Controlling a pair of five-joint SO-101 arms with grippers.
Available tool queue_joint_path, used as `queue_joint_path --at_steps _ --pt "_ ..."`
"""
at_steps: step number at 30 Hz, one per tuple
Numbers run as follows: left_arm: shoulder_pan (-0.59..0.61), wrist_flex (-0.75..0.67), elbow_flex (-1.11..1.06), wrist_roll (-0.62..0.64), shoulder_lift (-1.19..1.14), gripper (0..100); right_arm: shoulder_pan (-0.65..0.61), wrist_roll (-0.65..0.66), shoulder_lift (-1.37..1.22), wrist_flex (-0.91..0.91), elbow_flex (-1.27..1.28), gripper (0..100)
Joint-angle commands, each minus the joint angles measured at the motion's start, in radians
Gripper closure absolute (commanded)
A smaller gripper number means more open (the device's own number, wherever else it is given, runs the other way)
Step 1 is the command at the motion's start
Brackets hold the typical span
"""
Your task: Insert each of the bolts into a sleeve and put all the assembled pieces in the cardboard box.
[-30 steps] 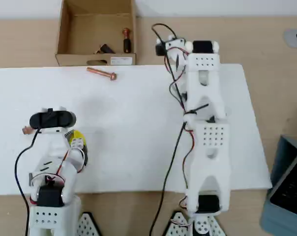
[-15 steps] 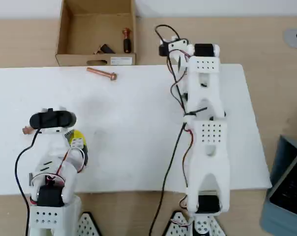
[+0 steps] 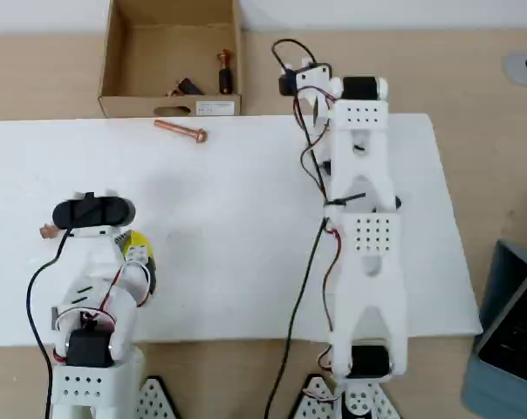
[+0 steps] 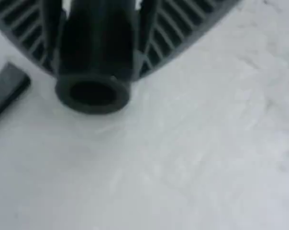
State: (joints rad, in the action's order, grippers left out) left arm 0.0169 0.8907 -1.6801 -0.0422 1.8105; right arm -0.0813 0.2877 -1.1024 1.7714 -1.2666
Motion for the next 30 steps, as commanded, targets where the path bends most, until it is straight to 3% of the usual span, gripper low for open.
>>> queue_joint_path --at_steps 1,12,24,30 --pt "0.003 0.0 -0.014 -0.005 0.007 100 -0.031 -0.008 0.203 0.018 0.054 98.8" --pt "0.002 0.0 -0.014 -0.006 0.007 100 -0.053 -0.014 0.705 0.017 0.456 98.8" --pt "0.012 0.003 0.106 0.0 0.001 100 -0.051 -0.23 1.27 0.017 1.001 98.8" --pt "0.008 0.198 0.318 0.0 -0.002 100 -0.044 -0.356 1.535 0.017 1.299 98.8"
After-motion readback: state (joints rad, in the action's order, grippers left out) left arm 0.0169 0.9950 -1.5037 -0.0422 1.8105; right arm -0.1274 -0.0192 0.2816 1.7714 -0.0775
